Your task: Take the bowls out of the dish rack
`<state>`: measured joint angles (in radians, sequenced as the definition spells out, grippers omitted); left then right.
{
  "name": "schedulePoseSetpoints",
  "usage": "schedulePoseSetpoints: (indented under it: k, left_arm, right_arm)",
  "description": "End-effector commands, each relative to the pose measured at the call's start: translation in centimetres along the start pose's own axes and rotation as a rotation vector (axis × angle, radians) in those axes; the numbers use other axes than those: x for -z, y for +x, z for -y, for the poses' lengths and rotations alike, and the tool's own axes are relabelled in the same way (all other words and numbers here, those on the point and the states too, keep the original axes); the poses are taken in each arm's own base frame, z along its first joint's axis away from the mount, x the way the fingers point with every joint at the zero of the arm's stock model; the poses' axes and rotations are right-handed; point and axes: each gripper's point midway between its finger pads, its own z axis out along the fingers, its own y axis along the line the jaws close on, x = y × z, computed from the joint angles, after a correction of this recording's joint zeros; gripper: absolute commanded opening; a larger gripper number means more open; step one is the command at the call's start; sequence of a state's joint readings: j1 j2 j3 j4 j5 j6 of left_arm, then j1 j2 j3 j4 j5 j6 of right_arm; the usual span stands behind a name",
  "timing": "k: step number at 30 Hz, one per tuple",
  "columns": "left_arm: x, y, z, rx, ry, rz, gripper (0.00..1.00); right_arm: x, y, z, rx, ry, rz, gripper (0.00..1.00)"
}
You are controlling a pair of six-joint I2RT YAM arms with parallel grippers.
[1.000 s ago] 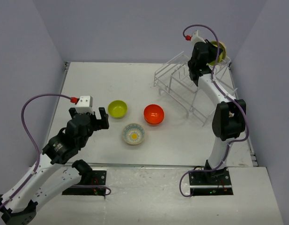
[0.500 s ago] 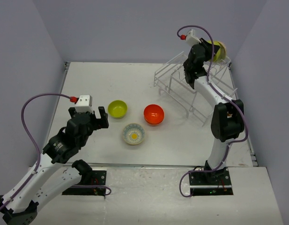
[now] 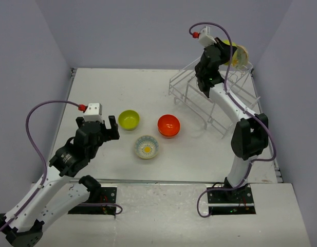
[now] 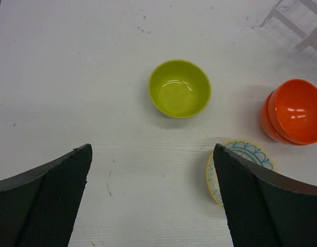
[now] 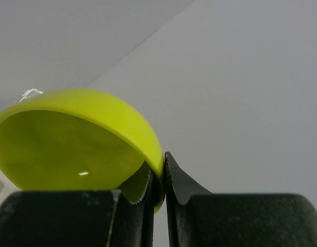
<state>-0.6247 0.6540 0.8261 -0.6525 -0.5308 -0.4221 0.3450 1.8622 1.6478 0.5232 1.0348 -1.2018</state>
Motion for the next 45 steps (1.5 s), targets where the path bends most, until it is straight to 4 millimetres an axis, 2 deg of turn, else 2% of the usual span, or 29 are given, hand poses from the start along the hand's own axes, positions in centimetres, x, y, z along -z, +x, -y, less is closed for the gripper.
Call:
schedulePoseSetpoints:
  k: [1, 2, 3, 4, 5, 6, 7, 8, 9, 10, 11, 13, 16, 18, 19, 20, 24, 27, 29, 30, 31, 34, 38, 39, 40, 42, 43, 44, 45]
  left_arm:
    - [-0.2, -1.8, 0.5, 0.006, 0.019, 0.043, 1.0]
    - [0.2, -2.8, 0.8, 0.022, 0.029, 0.059, 1.0]
    - [0.4, -3.4, 1.1, 0.038, 0.041, 0.069, 1.0]
    - [0.6, -4.0, 1.9, 0.056, 0.076, 0.068, 1.0]
    - [0.8, -5.1, 2.8, 0.074, 0.117, 0.09, 1.0]
    - [1.7, -7.1, 3.7, 0.1, 0.161, 0.127, 1.0]
    - [1.8, -7.9, 4.9, 0.111, 0.214, 0.129, 1.0]
    - [2.4, -10.0, 5.5, 0.14, 0.243, 0.179, 1.0]
    - [2.5, -10.8, 5.9, 0.15, 0.253, 0.193, 1.0]
    - [1.7, -11.2, 6.4, 0.151, 0.241, 0.182, 1.0]
    - [1.3, -11.6, 6.7, 0.152, 0.237, 0.178, 1.0]
    - [0.6, -13.1, 8.2, 0.148, 0.257, 0.162, 1.0]
    - [-0.7, -14.4, 8.9, 0.123, 0.224, 0.159, 1.0]
    - [-2.6, -13.6, 8.5, 0.084, 0.141, 0.112, 1.0]
    - [-2.7, -13.9, 8.6, 0.07, 0.135, 0.103, 1.0]
    - [-3.1, -13.3, 8.7, 0.05, 0.13, 0.073, 0.99]
    - [-5.0, -11.1, 9.8, 0.011, 0.138, -0.009, 0.9]
    - [-5.6, -10.4, 10.1, -0.003, 0.144, -0.026, 0.8]
    - [-5.9, -10.1, 10.4, -0.008, 0.16, -0.033, 0.67]
    - [-6.0, -9.9, 10.5, -0.015, 0.161, -0.038, 0.58]
    - [-6.1, -9.7, 10.4, -0.018, 0.153, -0.047, 0.36]
    - [-6.6, -9.3, 9.5, -0.028, 0.091, -0.06, 0.0]
    - [-7.5, -8.0, 8.4, -0.05, 0.02, -0.081, 0.0]
    - [-7.8, -7.4, 8.1, -0.052, 0.006, -0.093, 0.0]
    - [-8.0, -7.1, 8.1, -0.046, 0.0, -0.095, 0.0]
    - [-8.7, -6.2, 7.8, -0.027, -0.026, -0.104, 0.0]
    - [-8.8, -5.9, 7.5, -0.016, -0.044, -0.105, 0.0]
    - [-9.0, -5.8, 7.1, 0.012, -0.063, -0.099, 0.0]
    - [-9.4, -5.6, 6.5, 0.035, -0.087, -0.094, 0.0]
  right_arm:
    - [2.1, -2.3, 6.2, -0.305, 0.003, 0.011, 0.0]
    - [3.6, -2.1, 3.5, -0.21, -0.132, -0.009, 0.0]
    - [4.8, -2.5, 1.9, -0.377, -0.207, -0.026, 0.0]
    - [6.0, -4.5, 1.5, -0.461, -0.335, 0.02, 0.0]
    - [8.7, -4.0, -0.8, -0.412, -0.485, -0.009, 0.0]
    - [10.5, -4.9, -2.1, -0.537, -0.585, -0.025, 0.0]
    - [12.6, -5.6, -3.2, -0.564, -0.696, -0.017, 0.0]
    - [16.8, -7.2, -4.7, -0.623, -0.909, 0.017, 0.0]
    - [19.0, -7.9, -5.4, -0.67, -1.01, 0.022, 0.0]
    - [21.2, -7.6, -7.1, -0.678, -1.1, 0.005, 0.0]
    - [24.4, -8.6, -7.4, -0.708, -1.229, 0.027, 0.0]
    - [27.5, -8.7, -8.8, -0.77, -1.348, -0.046, 0.0]
    - [32.1, -8.7, -10.4, -0.802, -1.545, -0.15, 0.0]
    - [35.0, -9.4, -10.2, -0.849, -1.679, -0.173, 0.0]
    - [35.9, -9.1, -10.8, -0.845, -1.705, -0.181, 0.0]
    - [36.8, -9.7, -10.5, -0.864, -1.72, -0.157, 0.0]
    - [37.9, -9.9, -11.3, -0.891, -1.732, -0.191, 0.0]
    - [39.3, -9.8, -11.8, -0.874, -1.75, -0.189, 0.0]
    - [39.9, -9.9, -12.0, -0.88, -1.759, -0.183, 0.0]
    - [40.0, -9.6, -12.3, -0.874, -1.758, -0.192, 0.0]
    - [39.6, -9.6, -12.4, -0.887, -1.73, -0.193, 0.0]
    - [38.8, -9.1, -12.8, -0.897, -1.675, -0.199, 0.0]
    - [38.9, -9.2, -12.2, -0.906, -1.684, -0.164, 0.0]
    - [38.7, -8.9, -12.3, -0.906, -1.678, -0.165, 0.06]
    - [38.5, -8.8, -12.1, -0.914, -1.665, -0.163, 0.41]
    - [37.8, -8.2, -11.8, -0.92, -1.617, -0.162, 0.74]
    - [37.1, -7.6, -11.7, -0.914, -1.577, -0.171, 0.94]
    - [35.7, -6.9, -11.7, -0.911, -1.49, -0.175, 0.99]
    - [35.0, -6.2, -11.1, -0.911, -1.45, -0.174, 0.99]
